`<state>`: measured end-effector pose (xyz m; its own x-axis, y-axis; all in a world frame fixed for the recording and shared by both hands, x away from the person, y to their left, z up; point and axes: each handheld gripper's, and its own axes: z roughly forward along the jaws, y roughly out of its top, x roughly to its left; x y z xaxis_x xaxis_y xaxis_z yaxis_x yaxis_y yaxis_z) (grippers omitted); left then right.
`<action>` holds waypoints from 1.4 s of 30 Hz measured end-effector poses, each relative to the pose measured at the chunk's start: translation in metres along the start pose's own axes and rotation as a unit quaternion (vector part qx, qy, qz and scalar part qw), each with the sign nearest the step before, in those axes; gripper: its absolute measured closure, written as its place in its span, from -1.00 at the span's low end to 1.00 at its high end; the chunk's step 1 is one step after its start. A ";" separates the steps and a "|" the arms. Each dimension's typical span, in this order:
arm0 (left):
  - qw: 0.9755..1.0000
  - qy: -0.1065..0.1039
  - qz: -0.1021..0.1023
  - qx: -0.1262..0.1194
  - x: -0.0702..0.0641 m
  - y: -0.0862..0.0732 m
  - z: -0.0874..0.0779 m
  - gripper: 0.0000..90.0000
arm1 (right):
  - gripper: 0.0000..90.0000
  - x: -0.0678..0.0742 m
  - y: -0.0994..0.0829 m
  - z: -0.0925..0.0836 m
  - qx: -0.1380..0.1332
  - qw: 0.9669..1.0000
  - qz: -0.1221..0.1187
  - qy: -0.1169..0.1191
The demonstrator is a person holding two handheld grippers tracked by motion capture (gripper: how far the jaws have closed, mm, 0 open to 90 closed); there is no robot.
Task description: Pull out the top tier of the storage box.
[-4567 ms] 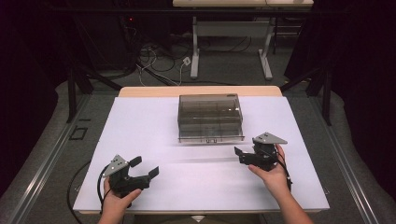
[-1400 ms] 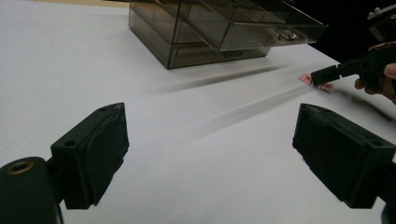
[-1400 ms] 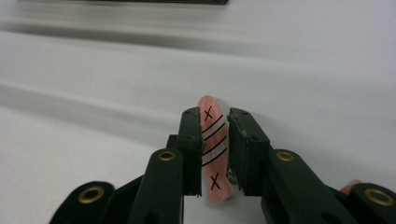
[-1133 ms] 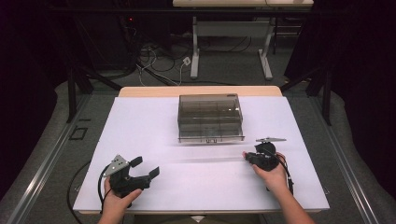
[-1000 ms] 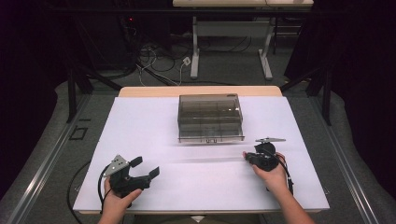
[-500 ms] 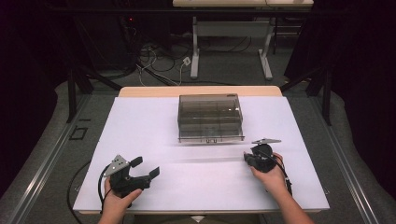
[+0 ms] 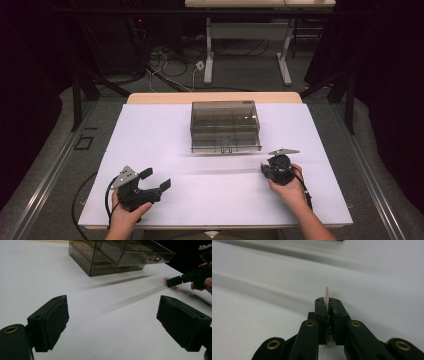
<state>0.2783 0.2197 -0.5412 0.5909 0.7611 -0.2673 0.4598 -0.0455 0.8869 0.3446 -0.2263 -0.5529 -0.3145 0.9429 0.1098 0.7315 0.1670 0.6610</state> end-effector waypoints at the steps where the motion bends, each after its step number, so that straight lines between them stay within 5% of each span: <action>1: 1.000 0.000 0.000 0.000 0.000 0.000 0.000 -0.77 | 0.90 0.000 0.000 0.000 0.000 1.000 0.000 0.000; 42: 1.000 -0.001 -0.001 -0.001 0.000 0.000 0.000 -0.76 | 0.90 0.002 0.001 -0.019 -0.095 0.995 -0.018 0.011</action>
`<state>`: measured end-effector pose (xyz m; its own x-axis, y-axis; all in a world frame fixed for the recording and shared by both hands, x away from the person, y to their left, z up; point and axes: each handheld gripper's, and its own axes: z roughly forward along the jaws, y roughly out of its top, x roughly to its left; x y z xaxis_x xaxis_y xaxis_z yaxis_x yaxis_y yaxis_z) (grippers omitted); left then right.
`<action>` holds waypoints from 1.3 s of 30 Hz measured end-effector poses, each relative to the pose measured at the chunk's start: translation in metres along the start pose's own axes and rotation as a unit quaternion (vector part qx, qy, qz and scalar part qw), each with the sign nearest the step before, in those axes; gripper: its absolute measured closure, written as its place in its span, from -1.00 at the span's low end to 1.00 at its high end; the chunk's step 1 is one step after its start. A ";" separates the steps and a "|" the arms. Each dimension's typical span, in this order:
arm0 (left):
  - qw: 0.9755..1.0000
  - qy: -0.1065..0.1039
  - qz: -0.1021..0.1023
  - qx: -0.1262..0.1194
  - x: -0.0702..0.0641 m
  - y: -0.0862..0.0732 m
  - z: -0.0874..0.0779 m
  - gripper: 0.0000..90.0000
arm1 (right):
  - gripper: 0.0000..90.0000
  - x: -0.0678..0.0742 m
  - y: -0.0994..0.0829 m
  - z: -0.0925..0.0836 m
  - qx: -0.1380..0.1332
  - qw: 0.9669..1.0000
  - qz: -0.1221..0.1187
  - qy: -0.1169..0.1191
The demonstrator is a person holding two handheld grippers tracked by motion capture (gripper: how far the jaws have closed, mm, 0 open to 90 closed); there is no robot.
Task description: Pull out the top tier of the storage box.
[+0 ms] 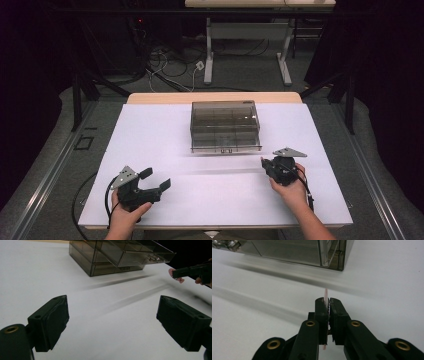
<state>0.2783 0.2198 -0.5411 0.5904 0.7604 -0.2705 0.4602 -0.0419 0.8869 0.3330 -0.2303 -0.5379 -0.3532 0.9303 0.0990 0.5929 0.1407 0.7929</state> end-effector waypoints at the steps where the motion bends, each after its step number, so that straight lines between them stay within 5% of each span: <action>1: 1.000 0.000 0.000 0.000 0.000 0.000 0.000 -0.76 | 0.90 0.000 0.000 0.000 -0.002 1.000 0.001 0.000; 39: 1.000 0.001 -0.001 -0.001 0.000 0.000 0.000 -0.76 | 0.91 0.017 0.012 -0.030 -0.079 0.997 -0.015 0.010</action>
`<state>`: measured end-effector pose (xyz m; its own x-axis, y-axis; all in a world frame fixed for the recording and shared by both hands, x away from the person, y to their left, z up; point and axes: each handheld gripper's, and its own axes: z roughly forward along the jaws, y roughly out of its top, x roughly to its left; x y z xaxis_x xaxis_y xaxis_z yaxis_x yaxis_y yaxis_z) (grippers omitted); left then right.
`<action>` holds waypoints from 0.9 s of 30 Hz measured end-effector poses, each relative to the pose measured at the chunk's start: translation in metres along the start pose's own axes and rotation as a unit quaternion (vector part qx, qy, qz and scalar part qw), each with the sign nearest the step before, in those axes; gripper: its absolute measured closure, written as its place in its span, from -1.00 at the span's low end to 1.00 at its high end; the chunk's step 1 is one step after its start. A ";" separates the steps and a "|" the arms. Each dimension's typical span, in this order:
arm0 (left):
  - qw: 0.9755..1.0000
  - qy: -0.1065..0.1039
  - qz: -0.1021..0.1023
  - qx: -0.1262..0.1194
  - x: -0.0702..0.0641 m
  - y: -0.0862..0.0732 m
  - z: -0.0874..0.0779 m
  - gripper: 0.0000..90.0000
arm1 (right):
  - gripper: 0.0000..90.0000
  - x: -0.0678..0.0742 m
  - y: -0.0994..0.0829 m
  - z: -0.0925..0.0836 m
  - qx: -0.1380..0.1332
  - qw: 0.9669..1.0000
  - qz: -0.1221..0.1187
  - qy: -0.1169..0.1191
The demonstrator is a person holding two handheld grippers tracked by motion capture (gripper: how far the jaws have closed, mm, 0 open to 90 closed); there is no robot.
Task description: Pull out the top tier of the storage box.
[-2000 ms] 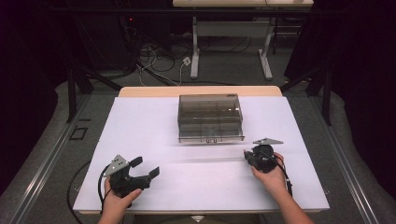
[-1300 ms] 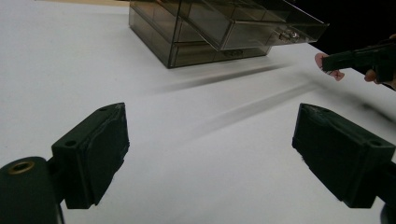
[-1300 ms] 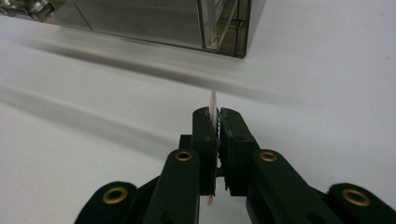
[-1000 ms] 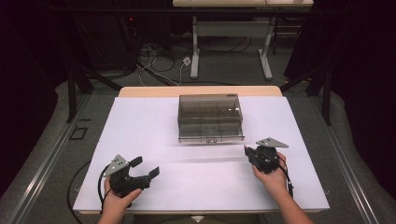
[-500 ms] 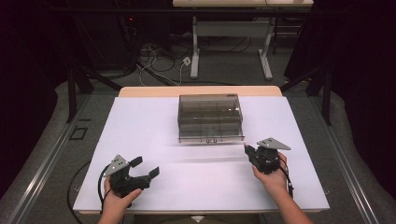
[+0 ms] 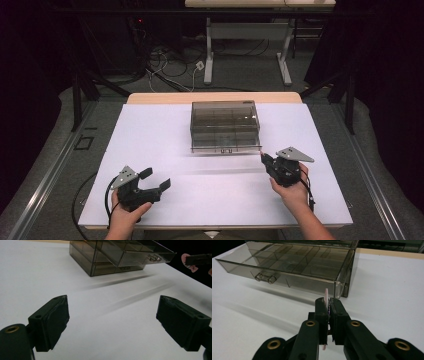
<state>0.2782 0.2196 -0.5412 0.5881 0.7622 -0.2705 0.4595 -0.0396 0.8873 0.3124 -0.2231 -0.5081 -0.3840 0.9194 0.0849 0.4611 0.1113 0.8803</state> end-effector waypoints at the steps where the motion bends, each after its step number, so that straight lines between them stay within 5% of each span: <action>1: 1.000 0.000 0.000 0.000 0.000 0.000 0.000 -0.76 | 0.91 0.001 0.001 -0.001 -0.002 1.000 -0.001 0.001; 27: 1.000 0.002 -0.001 0.001 0.000 0.000 0.000 -0.76 | 0.91 0.012 0.027 0.002 -0.014 1.000 -0.001 0.027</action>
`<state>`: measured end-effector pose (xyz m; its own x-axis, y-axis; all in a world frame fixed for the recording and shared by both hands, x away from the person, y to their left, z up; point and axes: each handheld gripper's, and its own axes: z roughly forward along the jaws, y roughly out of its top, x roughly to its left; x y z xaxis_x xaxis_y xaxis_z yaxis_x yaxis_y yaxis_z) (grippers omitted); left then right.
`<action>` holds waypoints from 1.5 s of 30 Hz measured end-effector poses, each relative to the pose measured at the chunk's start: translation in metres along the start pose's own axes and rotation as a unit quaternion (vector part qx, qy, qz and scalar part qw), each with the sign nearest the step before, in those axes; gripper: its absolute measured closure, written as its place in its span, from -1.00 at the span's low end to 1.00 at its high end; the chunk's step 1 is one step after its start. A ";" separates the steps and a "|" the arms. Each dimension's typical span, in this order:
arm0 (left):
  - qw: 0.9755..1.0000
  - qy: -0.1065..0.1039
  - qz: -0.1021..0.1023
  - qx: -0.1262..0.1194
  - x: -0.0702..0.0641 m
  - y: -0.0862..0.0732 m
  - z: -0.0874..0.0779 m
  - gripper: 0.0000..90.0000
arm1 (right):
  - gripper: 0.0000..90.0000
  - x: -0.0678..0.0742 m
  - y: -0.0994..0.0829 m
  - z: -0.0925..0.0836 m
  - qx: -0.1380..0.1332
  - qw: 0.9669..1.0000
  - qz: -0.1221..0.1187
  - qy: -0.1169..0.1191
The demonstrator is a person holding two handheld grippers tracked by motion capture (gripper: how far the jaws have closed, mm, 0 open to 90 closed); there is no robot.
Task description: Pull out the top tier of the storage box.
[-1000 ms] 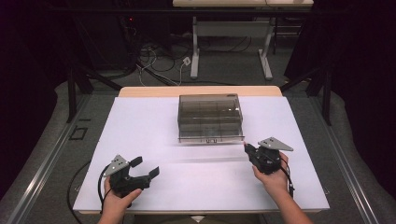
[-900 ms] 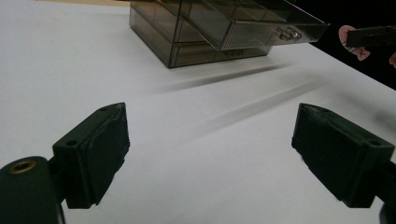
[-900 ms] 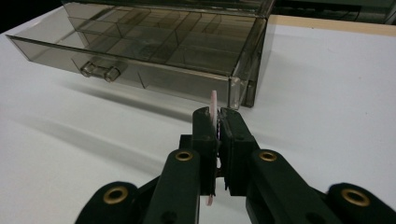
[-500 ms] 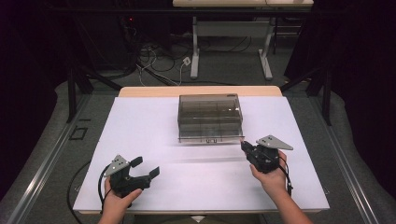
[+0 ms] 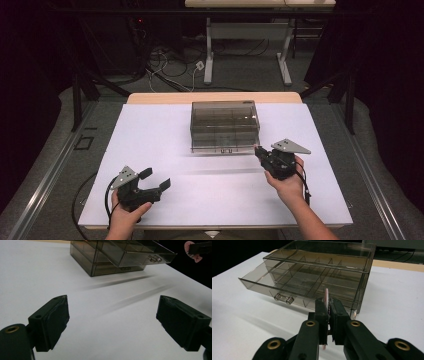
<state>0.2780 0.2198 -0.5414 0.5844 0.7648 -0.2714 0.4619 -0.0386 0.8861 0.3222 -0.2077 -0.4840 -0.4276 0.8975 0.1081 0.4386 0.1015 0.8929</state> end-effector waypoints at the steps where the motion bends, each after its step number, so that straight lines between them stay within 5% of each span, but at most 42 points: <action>1: 1.000 0.000 0.000 0.000 0.000 0.000 0.000 -0.76 | 0.91 0.000 0.001 0.001 0.001 1.000 -0.002 -0.001; 21: 1.000 0.001 -0.004 0.001 0.001 -0.001 0.001 -0.75 | 0.91 -0.006 0.035 0.013 -0.010 1.000 0.011 -0.004; 45: 1.000 0.000 -0.003 0.002 0.001 -0.001 0.001 -0.75 | 0.91 -0.008 0.043 0.042 0.009 1.000 0.014 -0.018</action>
<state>0.2790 0.2203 -0.5426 0.5806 0.7657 -0.2768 0.4684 -0.0361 0.8828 0.3777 -0.1930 -0.4646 -0.3871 0.9146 0.1166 0.4637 0.0837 0.8820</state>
